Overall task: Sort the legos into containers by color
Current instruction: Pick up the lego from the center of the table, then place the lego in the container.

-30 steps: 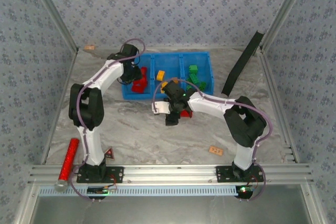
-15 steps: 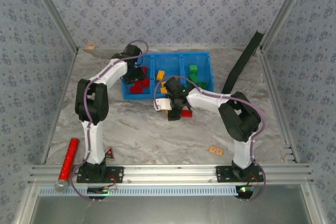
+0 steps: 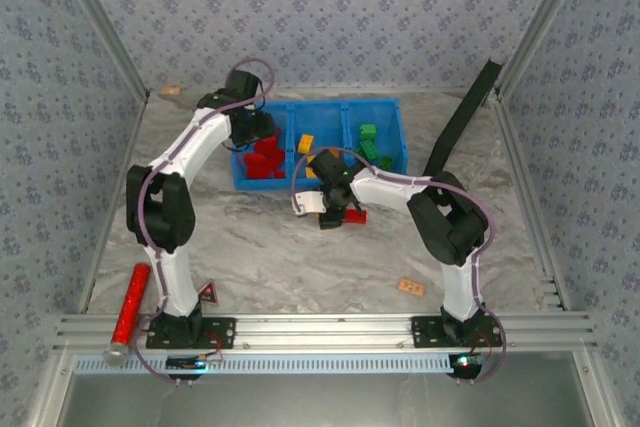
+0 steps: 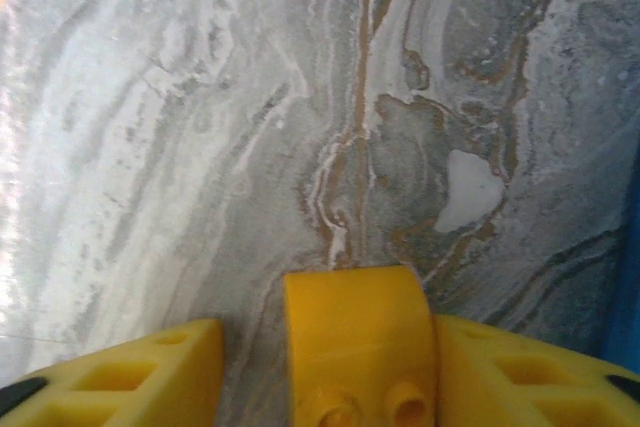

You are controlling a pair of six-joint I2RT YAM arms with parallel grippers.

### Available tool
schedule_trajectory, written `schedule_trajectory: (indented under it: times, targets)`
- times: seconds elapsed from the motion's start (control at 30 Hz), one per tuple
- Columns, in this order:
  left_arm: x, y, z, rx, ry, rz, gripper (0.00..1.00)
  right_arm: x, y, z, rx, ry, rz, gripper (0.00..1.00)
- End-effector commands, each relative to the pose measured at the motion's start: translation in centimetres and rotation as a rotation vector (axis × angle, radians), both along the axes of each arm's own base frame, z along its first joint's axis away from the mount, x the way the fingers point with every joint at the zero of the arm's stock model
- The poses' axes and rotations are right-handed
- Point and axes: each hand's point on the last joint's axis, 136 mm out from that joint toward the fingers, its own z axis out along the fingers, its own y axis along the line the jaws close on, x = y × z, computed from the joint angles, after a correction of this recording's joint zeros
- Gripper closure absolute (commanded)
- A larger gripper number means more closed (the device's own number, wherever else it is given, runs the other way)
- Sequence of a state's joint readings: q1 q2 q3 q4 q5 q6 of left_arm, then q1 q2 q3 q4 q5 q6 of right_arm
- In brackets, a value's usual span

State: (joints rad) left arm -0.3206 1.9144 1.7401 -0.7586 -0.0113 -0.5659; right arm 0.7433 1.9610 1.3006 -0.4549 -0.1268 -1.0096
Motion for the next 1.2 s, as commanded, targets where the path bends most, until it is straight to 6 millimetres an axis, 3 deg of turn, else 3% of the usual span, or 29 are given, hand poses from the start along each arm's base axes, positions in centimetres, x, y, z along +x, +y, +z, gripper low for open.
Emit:
schedule_trajectory:
  times: [0.0, 0.23, 0.37, 0.53, 0.8, 0.93, 1.07, 1.17]
  targets:
    - [-0.6, 0.5, 3.5, -0.024, -0.062, 0.007, 0.4, 0.0, -0.5, -1.1, -0.044, 0.016, 0.01, 0.54]
    - [-2.3, 1.2, 5.4, -0.025, -0.087, 0.013, 0.39, -0.9, -1.2, -1.7, -0.072, 0.031, 0.009, 0.79]
    - [-3.7, 2.2, 6.8, -0.001, -0.109, 0.021, 0.38, -0.9, -0.9, -0.9, -0.054, 0.016, -0.005, 0.89]
    - [-6.2, 3.2, 7.1, 0.024, -0.113, 0.017, 0.38, -0.7, -0.1, 2.9, 0.042, -0.014, -0.023, 0.93]
    - [-11.2, 3.3, 5.3, 0.137, -0.117, -0.102, 0.38, -0.3, 1.0, 9.9, 0.196, -0.076, -0.031, 0.95]
    - [-13.5, 3.7, 4.0, 0.205, -0.145, -0.175, 0.38, 2.4, 1.1, 12.8, 0.251, -0.149, -0.081, 0.95]
    - [-15.8, 4.6, 3.6, 0.221, -0.186, -0.182, 0.38, 6.9, 1.0, 15.5, 0.307, -0.216, -0.184, 0.95]
    - [-17.5, 4.9, 4.1, 0.236, -0.226, -0.184, 0.37, 10.2, 1.3, 16.4, 0.325, -0.248, -0.265, 0.95]
